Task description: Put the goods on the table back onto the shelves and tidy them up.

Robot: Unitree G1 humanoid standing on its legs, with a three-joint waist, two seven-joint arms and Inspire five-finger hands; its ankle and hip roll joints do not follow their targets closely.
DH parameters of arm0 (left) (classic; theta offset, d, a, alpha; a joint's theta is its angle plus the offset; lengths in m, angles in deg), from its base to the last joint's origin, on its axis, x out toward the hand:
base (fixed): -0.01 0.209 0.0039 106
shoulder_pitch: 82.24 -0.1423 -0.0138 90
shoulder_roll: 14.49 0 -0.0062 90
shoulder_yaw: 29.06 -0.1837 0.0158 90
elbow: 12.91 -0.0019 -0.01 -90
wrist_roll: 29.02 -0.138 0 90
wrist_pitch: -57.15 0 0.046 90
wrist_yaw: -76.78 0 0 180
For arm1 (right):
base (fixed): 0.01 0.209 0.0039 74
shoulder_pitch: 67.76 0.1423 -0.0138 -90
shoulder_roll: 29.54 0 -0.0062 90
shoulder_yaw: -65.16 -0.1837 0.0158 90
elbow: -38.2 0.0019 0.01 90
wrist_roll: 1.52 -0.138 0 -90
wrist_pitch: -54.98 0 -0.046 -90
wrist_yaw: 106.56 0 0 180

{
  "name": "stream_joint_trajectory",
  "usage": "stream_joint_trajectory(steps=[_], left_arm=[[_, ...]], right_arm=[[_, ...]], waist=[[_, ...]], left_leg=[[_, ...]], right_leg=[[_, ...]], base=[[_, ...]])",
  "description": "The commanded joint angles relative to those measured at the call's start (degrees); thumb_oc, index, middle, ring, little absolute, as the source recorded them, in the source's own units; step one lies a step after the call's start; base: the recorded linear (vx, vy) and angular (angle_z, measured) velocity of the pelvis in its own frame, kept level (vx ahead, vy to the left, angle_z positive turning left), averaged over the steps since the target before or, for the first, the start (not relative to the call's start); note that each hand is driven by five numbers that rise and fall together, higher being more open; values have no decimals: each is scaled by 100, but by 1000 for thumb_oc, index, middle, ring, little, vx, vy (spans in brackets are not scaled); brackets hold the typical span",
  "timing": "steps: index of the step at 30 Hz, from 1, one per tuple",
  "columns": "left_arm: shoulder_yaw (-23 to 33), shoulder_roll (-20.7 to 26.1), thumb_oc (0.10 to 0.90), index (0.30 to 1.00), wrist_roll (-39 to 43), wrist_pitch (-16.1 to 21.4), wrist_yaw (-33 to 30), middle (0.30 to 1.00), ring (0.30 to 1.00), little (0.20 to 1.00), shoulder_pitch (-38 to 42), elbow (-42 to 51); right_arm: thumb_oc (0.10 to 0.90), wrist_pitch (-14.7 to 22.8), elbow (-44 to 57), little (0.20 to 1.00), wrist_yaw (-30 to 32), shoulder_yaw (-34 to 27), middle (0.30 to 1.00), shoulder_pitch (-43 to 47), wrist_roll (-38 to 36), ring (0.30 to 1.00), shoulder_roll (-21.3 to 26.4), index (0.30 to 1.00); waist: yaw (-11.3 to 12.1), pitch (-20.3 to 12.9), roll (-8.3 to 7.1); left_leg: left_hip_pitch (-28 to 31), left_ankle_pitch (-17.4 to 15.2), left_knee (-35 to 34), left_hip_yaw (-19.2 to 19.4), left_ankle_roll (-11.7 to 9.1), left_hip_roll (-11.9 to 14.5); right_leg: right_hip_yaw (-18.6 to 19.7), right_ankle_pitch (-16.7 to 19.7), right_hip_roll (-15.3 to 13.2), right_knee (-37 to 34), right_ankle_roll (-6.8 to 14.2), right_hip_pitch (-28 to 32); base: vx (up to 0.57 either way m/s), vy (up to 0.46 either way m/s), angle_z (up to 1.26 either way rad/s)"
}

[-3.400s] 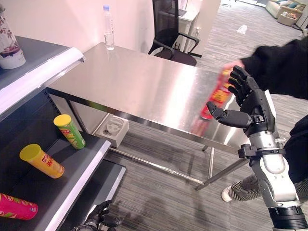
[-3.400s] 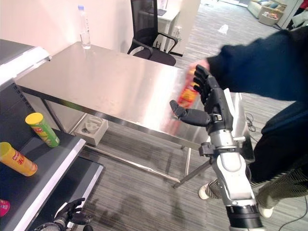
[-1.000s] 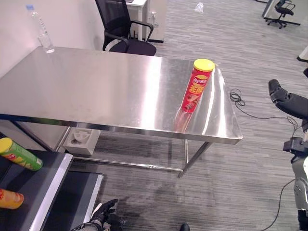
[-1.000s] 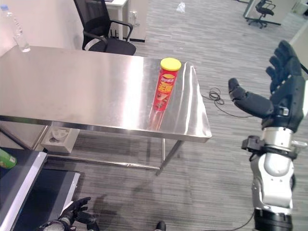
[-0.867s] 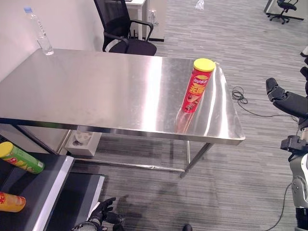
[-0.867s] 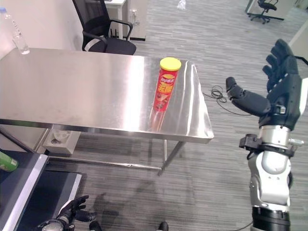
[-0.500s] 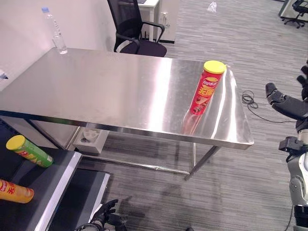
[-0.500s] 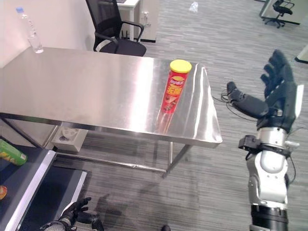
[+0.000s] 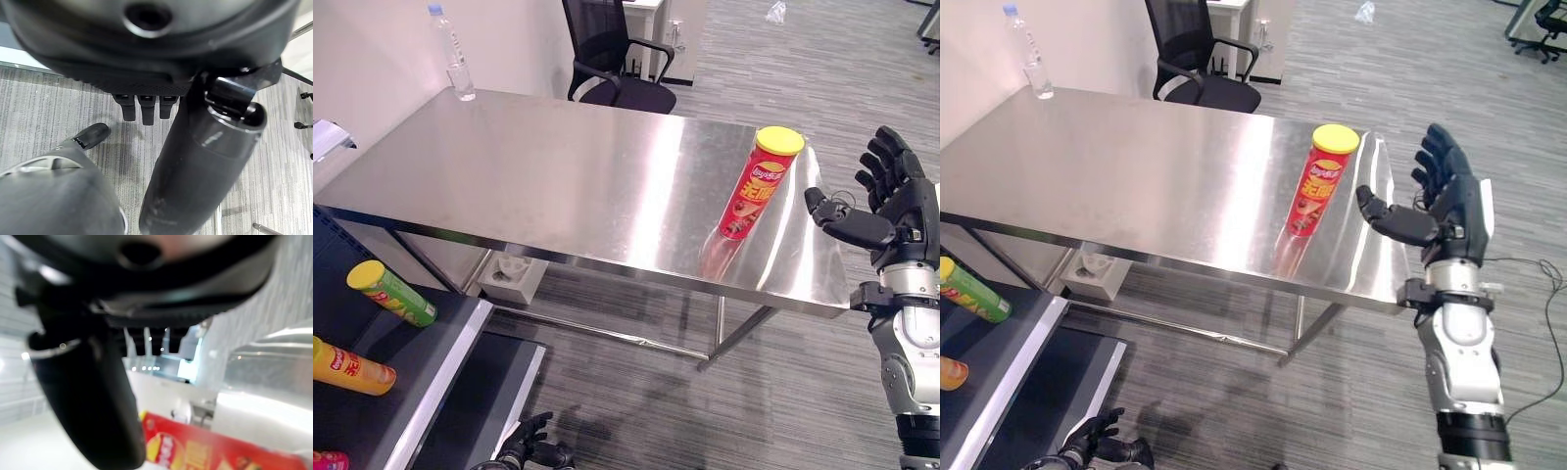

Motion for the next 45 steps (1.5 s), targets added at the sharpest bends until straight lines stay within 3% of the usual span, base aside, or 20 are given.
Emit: stream_joint_trajectory(steps=[1,12,36,45], left_arm=[[-186,131,800,900,15,203,-24,900,900,900,285,105],[-182,135,800,900,58,195,-90,900,900,900,280,128],[-231,173,800,900,151,205,-123,900,900,900,181,103],[-272,216,800,900,211,224,-110,900,900,900,166,97]], right_arm=[[800,437,-78,900,291,-367,900,886,121,900,729,900],[800,313,-293,900,400,-151,900,1094,396,900,743,900],[800,67,-1030,900,299,599,900,1913,473,900,1414,900],[800,24,-1488,900,136,1006,900,2364,141,900,1615,900]], waist=[[218,-259,-2],[317,-250,-12],[503,-185,-108],[578,-179,-131]], left_leg=[[261,-711,427,26,-203,327],[288,-723,406,-44,-190,302],[263,-725,440,-161,-214,311],[282,-725,425,-205,-214,302]], right_leg=[[-143,-603,-325,602,207,-57],[-239,-608,-340,606,204,8],[-399,-671,-335,705,178,59],[-417,-680,-314,697,165,75]], base=[[17,-4,12],[11,-2,3],[3,-5,2],[4,-5,2]])
